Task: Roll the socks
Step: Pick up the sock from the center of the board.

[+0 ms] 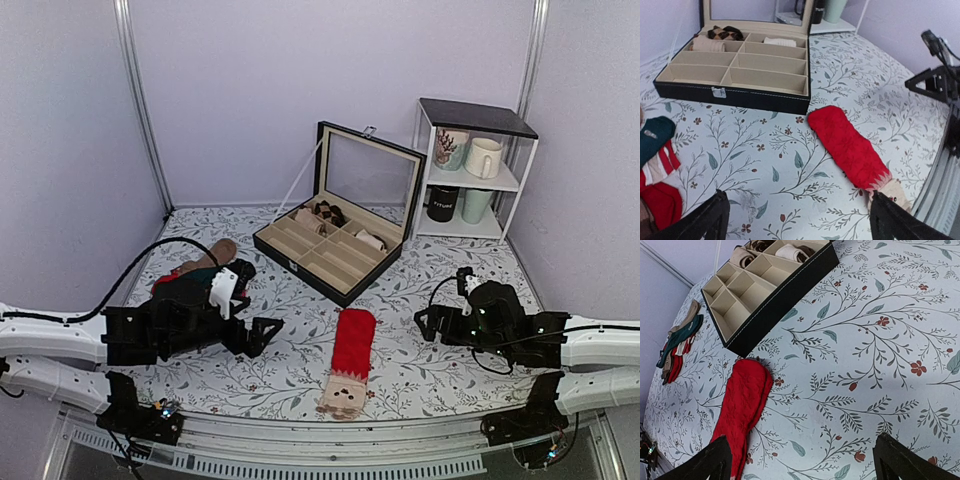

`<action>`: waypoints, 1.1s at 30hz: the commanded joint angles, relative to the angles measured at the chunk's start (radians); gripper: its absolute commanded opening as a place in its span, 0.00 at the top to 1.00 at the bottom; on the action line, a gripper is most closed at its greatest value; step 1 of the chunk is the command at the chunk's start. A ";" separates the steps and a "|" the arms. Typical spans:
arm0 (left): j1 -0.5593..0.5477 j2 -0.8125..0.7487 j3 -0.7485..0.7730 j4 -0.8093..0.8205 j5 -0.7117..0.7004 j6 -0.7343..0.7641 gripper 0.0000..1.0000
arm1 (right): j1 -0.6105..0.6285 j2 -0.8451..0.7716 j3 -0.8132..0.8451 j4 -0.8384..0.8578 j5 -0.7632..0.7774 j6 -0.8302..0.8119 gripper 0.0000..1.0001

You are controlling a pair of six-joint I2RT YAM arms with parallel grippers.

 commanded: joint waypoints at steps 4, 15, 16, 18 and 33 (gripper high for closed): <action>0.010 -0.063 0.008 -0.067 -0.054 -0.001 0.00 | 0.003 -0.001 -0.003 0.031 -0.104 -0.153 0.00; -0.001 -0.129 -0.107 0.095 0.113 0.066 0.01 | 0.133 0.039 -0.152 0.432 -0.322 -0.364 0.02; -0.004 -0.130 -0.121 0.123 0.135 0.071 0.01 | 0.156 0.027 -0.175 0.480 -0.335 -0.396 0.03; -0.013 -0.127 -0.147 0.182 0.175 0.080 0.01 | 0.199 0.021 -0.221 0.583 -0.368 -0.451 0.04; -0.068 0.021 -0.223 0.382 0.238 0.079 0.01 | 0.533 0.563 -0.101 0.952 -0.319 -0.786 0.14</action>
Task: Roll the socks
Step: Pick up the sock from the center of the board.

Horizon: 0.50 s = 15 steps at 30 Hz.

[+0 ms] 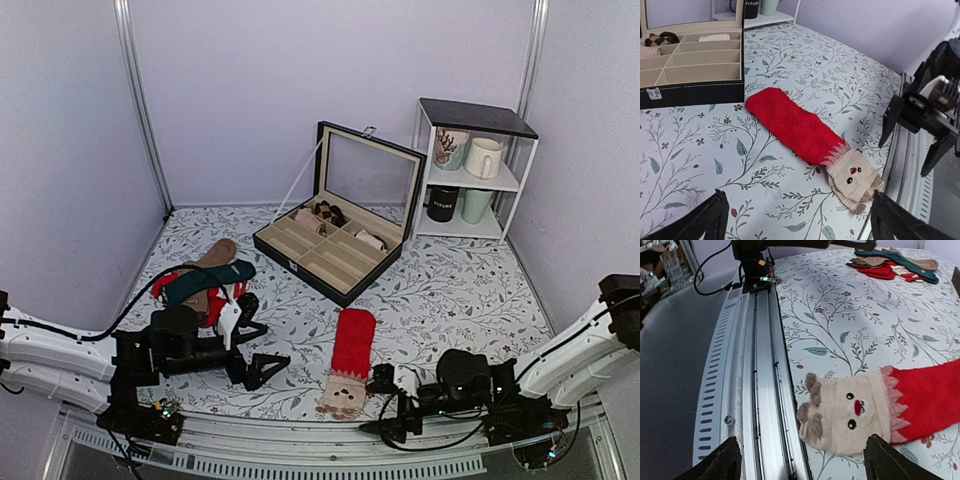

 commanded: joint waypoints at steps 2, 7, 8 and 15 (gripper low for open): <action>-0.024 0.024 -0.009 0.059 0.017 0.006 0.01 | 0.095 0.195 0.116 0.113 0.119 -0.160 0.14; -0.027 0.025 -0.017 0.059 0.019 -0.006 0.01 | 0.101 0.257 0.136 0.144 0.155 -0.187 0.18; -0.028 0.025 -0.018 0.060 0.019 -0.009 0.01 | 0.100 0.266 0.144 0.135 0.146 -0.188 0.20; -0.029 0.048 -0.017 0.073 0.023 -0.009 0.01 | 0.105 0.334 0.168 0.090 0.140 -0.168 0.41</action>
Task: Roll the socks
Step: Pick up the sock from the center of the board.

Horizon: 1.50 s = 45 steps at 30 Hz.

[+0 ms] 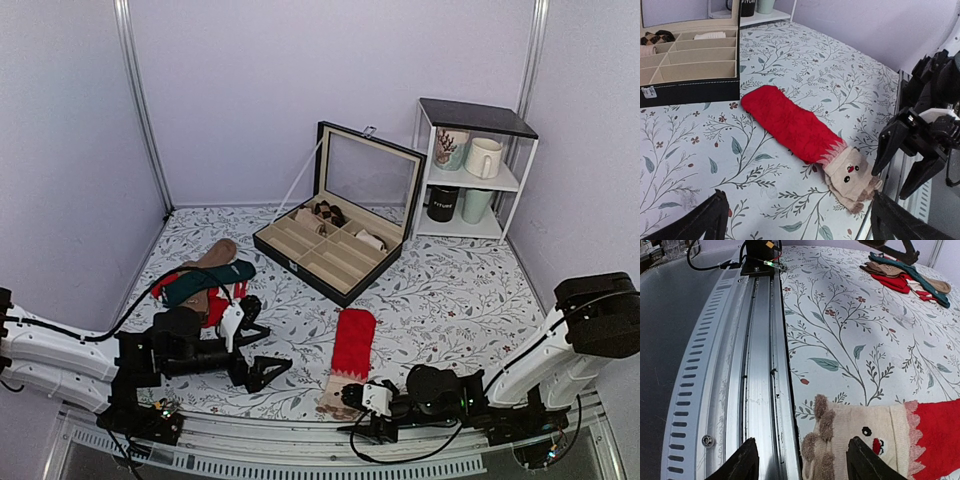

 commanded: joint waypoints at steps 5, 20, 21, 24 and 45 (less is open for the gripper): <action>-0.016 0.044 -0.003 0.040 0.028 0.003 0.01 | 0.007 0.054 0.005 -0.005 0.059 0.018 0.46; -0.015 0.059 0.002 0.056 0.072 0.014 0.01 | 0.007 0.080 0.036 -0.157 0.124 0.107 0.66; -0.016 0.062 -0.001 0.066 0.079 0.016 0.01 | 0.006 0.079 0.035 -0.170 0.134 0.124 0.70; -0.015 0.073 -0.006 0.094 0.097 0.025 0.01 | 0.007 0.073 0.036 -0.196 0.139 0.159 0.84; -0.054 0.321 0.047 0.272 0.336 0.162 0.14 | -0.179 0.001 0.020 -0.390 -0.146 0.570 1.00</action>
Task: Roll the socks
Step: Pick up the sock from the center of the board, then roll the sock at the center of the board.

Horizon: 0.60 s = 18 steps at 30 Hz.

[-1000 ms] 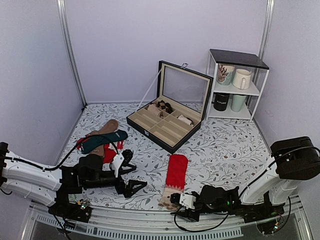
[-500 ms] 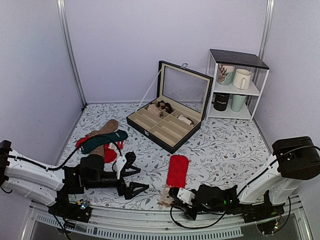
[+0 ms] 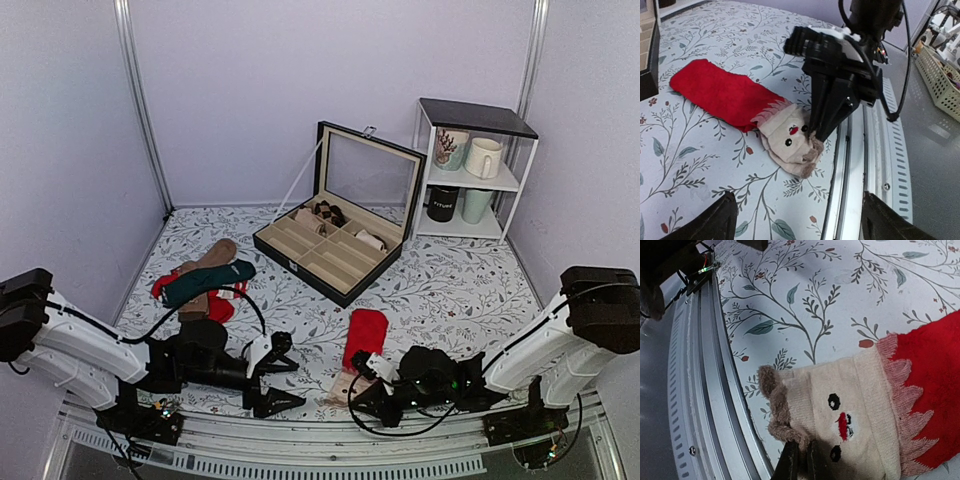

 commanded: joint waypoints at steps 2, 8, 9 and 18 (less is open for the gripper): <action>-0.022 0.080 0.071 0.072 0.052 0.054 0.13 | -0.039 0.039 -0.006 -0.160 -0.068 0.140 1.00; -0.026 0.203 0.166 0.046 0.096 0.116 0.13 | -0.040 0.081 0.010 -0.191 -0.096 0.195 1.00; -0.026 0.222 0.177 0.046 0.106 0.126 0.13 | -0.039 0.080 0.005 -0.191 -0.096 0.203 1.00; -0.030 0.371 0.265 0.021 0.217 0.178 0.19 | -0.047 0.059 -0.017 -0.193 -0.119 0.187 1.00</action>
